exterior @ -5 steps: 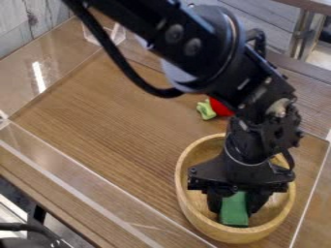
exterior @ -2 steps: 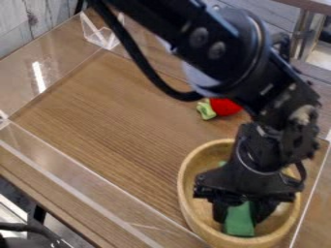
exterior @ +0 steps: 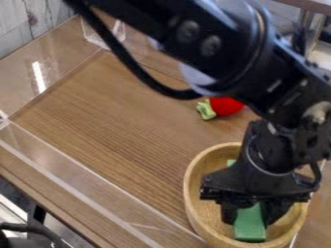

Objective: Remove the green stick from the brown bowl and put it on the table

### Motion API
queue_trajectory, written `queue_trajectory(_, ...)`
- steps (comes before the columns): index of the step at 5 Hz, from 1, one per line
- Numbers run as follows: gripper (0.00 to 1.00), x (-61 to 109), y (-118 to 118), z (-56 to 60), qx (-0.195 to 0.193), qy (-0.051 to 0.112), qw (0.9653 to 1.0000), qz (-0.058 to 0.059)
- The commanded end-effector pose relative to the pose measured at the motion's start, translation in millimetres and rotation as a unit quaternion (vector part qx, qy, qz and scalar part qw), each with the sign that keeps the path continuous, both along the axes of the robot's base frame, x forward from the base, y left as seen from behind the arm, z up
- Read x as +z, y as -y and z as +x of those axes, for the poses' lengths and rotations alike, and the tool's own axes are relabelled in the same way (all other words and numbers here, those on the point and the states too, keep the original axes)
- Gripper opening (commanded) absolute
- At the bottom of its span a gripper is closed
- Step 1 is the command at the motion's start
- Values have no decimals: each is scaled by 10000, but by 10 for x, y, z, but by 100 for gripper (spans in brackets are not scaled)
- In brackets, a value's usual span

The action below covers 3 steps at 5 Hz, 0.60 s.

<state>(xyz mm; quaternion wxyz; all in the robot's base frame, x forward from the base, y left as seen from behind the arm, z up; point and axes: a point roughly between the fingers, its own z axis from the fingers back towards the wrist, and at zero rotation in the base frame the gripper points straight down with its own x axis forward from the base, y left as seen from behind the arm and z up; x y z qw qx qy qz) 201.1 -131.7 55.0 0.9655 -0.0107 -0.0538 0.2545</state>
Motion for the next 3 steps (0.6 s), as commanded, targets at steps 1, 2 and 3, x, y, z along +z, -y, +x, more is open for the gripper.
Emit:
queue_trajectory(1,0,246,-62,61,-32,241,9996,-166)
queue_trajectory(2,0,450,-35,119,284,322,9989,-202)
queue_trajectory(3,0,626,-18,179,643,403,9968,-231)
